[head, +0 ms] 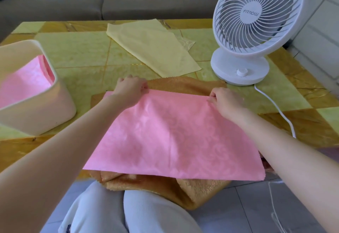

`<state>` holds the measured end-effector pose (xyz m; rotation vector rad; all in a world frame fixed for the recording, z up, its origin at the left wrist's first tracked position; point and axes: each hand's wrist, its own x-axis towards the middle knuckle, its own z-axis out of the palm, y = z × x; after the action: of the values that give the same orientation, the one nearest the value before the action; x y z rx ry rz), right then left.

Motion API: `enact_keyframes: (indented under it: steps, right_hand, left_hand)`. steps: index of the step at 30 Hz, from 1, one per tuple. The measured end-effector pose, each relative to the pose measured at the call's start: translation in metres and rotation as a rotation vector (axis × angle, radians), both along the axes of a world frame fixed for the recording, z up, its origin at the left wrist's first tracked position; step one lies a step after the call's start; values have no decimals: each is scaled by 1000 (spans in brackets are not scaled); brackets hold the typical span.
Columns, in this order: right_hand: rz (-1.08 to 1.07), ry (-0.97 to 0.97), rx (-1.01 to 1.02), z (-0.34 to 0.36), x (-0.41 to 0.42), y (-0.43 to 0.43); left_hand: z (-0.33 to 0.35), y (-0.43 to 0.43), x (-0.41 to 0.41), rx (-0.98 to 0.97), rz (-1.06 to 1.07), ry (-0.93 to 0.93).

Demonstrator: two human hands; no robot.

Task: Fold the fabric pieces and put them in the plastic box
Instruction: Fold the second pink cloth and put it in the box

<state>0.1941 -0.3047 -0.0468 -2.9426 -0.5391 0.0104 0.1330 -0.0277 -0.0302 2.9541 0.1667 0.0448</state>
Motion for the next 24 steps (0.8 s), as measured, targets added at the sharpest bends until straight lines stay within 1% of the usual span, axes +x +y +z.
enact_keyframes:
  steps: [3, 6, 9, 12, 18, 20, 22, 24]
  right_hand:
    - [-23, -9, -96, 0, 2, 5]
    - [-61, -17, -195, -6, 1, 10]
    - [-98, -28, -265, -13, 1, 12]
    - [-116, -45, -295, -18, 1, 15]
    - [-123, -77, -279, -24, 0, 19]
    - [-105, -93, -226, -23, -5, 21]
    - [-58, -85, -127, -20, -18, 26]
    - [38, -44, 17, -17, -42, 33]
  left_hand:
    - [-2, -9, 10, 32, 1, 3]
    - [-14, -15, 16, 12, 27, 23]
    - [-25, -19, 19, -7, 59, 42]
    - [-30, -20, 20, 35, 71, 46]
    - [-33, -23, 16, 159, 95, -20]
    - [-31, -25, 13, 194, 113, -76]
    - [-29, -28, 4, 134, 124, -143]
    - [-27, -36, -10, -25, 96, -138]
